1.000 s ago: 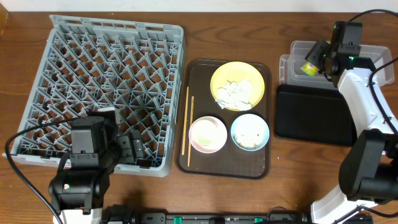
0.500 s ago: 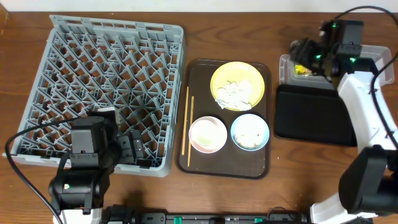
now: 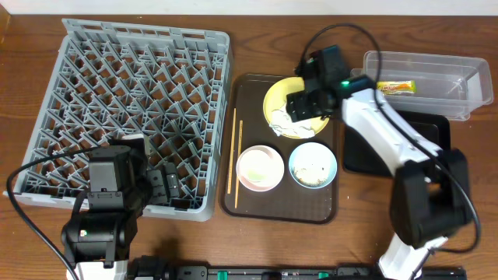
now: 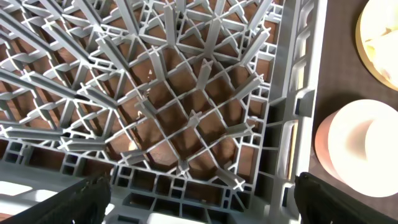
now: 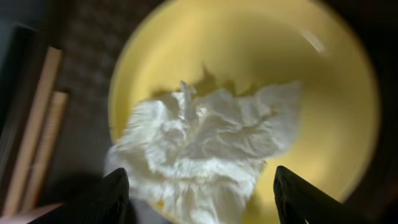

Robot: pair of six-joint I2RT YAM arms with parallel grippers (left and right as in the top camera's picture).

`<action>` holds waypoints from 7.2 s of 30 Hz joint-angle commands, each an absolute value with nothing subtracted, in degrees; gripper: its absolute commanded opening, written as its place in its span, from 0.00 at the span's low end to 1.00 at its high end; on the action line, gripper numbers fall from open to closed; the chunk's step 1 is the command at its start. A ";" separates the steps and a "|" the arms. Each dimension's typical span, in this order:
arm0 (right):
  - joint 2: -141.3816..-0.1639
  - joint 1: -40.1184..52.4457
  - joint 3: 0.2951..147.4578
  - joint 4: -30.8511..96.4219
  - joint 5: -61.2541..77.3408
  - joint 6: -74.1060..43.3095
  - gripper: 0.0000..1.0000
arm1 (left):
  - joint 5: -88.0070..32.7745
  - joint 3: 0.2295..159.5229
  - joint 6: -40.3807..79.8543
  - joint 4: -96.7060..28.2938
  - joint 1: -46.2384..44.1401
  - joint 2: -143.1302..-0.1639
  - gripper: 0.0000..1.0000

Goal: Sort waste into correct bins and load items into the dishwasher
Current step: 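Move right gripper back to the yellow plate and grasp the tissue, then carry the tissue with the right gripper and drop it into the clear bin, then grasp the rim of the blue bowl with the right gripper, then carry the blue bowl over the black tray and tip out the rice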

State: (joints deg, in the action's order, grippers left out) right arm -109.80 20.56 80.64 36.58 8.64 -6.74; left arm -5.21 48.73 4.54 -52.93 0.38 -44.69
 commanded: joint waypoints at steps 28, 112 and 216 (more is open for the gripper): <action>-94.50 9.45 81.21 29.26 -14.31 -14.76 0.01 | -5.34 49.95 4.99 -53.10 0.69 -44.60 0.94; -87.02 35.70 40.27 24.60 7.94 -4.69 0.20 | -5.34 49.95 4.99 -53.12 0.69 -44.60 0.94; -98.91 -39.97 53.56 20.36 89.30 -23.99 0.01 | -5.34 49.95 4.99 -53.12 0.69 -44.60 0.94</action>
State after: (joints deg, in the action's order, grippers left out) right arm -98.41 -42.09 52.51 20.29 85.86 -22.22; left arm -5.21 48.80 4.54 -52.93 0.38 -44.69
